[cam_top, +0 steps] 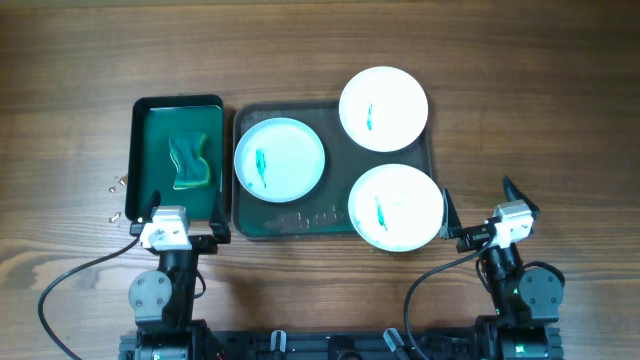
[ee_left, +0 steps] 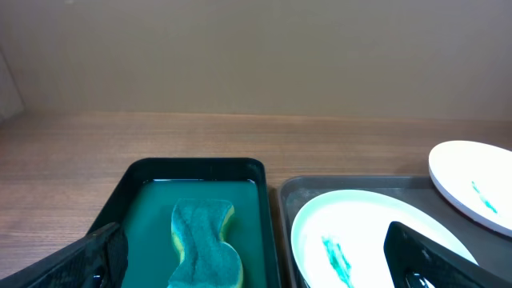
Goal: Clean dirty plates on tray and stack at the side
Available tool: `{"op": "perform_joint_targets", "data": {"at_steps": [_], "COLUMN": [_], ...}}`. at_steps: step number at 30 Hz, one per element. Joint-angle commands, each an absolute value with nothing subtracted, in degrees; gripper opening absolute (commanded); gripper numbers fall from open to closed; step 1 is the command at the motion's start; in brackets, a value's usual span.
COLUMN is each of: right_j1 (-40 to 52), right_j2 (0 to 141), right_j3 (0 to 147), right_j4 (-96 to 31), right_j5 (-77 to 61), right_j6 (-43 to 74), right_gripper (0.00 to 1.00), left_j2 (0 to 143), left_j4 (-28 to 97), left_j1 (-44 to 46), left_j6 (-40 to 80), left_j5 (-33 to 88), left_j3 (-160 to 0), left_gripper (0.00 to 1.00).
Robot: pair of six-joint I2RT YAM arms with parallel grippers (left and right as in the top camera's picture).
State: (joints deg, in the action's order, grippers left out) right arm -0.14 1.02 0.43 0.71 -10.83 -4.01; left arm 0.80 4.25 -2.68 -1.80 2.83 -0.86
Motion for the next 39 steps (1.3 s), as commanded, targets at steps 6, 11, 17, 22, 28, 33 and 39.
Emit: {"op": "perform_joint_targets", "data": {"at_steps": [6,11,17,22,28,33,39], "right_j1": [0.1,0.1,0.1,0.1,0.1,0.1,0.1], "right_j2": [0.6,0.6,0.6,0.6,0.7,0.8,0.8], "right_j3": [0.3,0.3,0.3,0.3,0.3,0.3,0.3], "right_j4": [0.8,0.8,0.8,0.8,0.8,0.8,1.3], "right_j5": [-10.3,-10.3,-10.3,-10.3,-10.3,-10.3,-11.6], "right_j6": [-4.4,-4.4,-4.4,-4.4,-4.5,-4.4,-4.3], "right_gripper": [1.00,1.00,1.00,1.00,1.00,1.00,1.00], "left_j2": [0.3,0.3,0.3,0.3,0.3,0.3,0.3], "left_j4": [4.3,4.3,4.3,4.3,4.3,4.3,4.3], "left_j1": [-2.5,-2.5,-2.5,-2.5,-2.5,-2.5,-2.5], "left_j6": [-1.0,-1.0,-1.0,-1.1,-1.1,-1.0,-1.0], "left_j5": [1.8,1.8,1.8,1.8,1.8,1.8,1.8], "left_j3": [-0.3,-0.3,-0.3,-0.3,-0.3,-0.3,-0.3], "left_gripper": [1.00,1.00,1.00,1.00,1.00,1.00,1.00]}}
